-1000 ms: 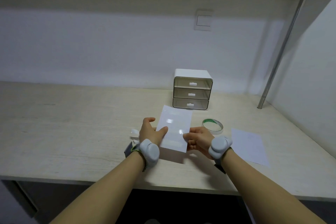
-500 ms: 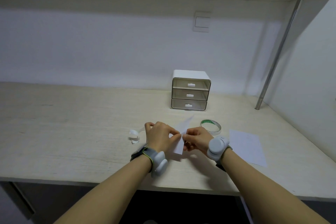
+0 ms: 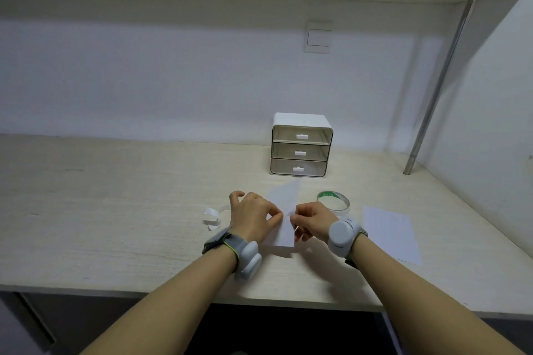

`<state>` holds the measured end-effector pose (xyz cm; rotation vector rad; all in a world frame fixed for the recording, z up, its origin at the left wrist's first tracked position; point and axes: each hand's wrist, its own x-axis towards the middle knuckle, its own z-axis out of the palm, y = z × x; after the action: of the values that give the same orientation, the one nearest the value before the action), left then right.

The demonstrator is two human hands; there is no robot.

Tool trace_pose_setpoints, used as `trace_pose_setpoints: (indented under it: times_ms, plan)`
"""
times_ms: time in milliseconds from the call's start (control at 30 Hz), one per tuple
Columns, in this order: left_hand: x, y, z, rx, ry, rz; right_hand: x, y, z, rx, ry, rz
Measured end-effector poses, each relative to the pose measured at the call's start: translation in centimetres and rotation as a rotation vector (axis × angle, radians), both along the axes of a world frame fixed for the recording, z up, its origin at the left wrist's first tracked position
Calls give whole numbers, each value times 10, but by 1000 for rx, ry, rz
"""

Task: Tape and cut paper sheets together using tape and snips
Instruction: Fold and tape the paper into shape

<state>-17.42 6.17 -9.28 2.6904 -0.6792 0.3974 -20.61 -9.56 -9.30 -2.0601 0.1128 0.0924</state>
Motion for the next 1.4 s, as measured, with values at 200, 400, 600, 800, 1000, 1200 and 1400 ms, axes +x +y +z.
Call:
trace_pose_setpoints:
  times_ms: [200, 400, 600, 800, 1000, 1200, 1400]
  plan:
    - [0, -2, -2, 5, 8, -3, -1, -1, 3, -44, 11, 50]
    - [-1, -4, -1, 41, -19, -29, -1, -3, 2, -52, 19, 56]
    - [-3, -6, -2, 164, -172, -36, 0, -1, 1, -54, 22, 47]
    - [0, -4, 2, 87, -39, 63, -1, -3, -3, -16, 26, 20]
    - [30, 57, -11, -313, 339, 371, -2, -17, -7, 111, 61, -48]
    - [46, 104, -34, -440, 445, 542, -1, -20, -10, 176, 59, -102]
    - [39, 94, -17, -532, 348, 627, 0, -19, -4, 334, 72, -66]
